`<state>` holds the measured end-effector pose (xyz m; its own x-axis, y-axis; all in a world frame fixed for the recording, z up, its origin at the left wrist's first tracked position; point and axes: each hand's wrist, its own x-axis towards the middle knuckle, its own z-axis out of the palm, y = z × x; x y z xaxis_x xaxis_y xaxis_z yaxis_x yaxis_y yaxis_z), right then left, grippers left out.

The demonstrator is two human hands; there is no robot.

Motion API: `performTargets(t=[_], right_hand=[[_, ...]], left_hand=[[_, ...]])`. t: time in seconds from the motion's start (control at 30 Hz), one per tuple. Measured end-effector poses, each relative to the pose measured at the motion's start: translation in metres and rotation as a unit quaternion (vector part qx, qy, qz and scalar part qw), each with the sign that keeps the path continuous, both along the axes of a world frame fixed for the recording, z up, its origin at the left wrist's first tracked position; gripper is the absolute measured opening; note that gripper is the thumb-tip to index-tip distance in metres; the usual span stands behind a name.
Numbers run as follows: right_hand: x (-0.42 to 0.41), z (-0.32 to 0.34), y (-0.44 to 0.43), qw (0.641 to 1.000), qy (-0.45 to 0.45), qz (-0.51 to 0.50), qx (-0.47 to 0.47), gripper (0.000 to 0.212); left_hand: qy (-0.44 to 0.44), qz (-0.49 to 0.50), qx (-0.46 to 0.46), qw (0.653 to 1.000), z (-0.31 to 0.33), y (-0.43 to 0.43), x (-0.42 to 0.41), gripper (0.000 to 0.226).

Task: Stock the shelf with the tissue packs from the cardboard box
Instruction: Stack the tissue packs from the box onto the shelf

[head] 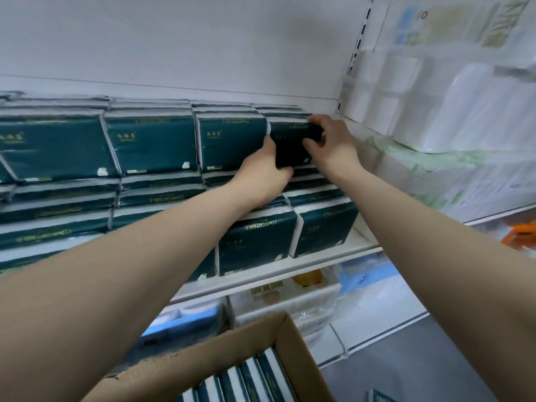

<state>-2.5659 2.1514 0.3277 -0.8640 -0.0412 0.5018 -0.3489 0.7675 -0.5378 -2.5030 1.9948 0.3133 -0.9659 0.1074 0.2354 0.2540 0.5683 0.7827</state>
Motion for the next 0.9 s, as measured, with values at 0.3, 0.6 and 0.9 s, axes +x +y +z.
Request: performTargets(t=[0.3, 0.6, 0.9], right_hand=[[0.012, 0.005, -0.005, 0.996, -0.083, 0.004, 0.034, 0.071], [0.093, 0.018, -0.01, 0.999, 0.021, -0.006, -0.024, 0.059], [0.192, -0.015, -0.034, 0.994, 0.041, 0.034, -0.095, 0.047]], left_hand=[[-0.014, -0.015, -0.034, 0.999, 0.014, 0.0, 0.009, 0.041], [0.06, -0.01, 0.024, 0.998, 0.03, -0.021, 0.062, 0.054], [0.086, -0.013, 0.092, 0.992, 0.016, -0.051, 0.155, 0.038]])
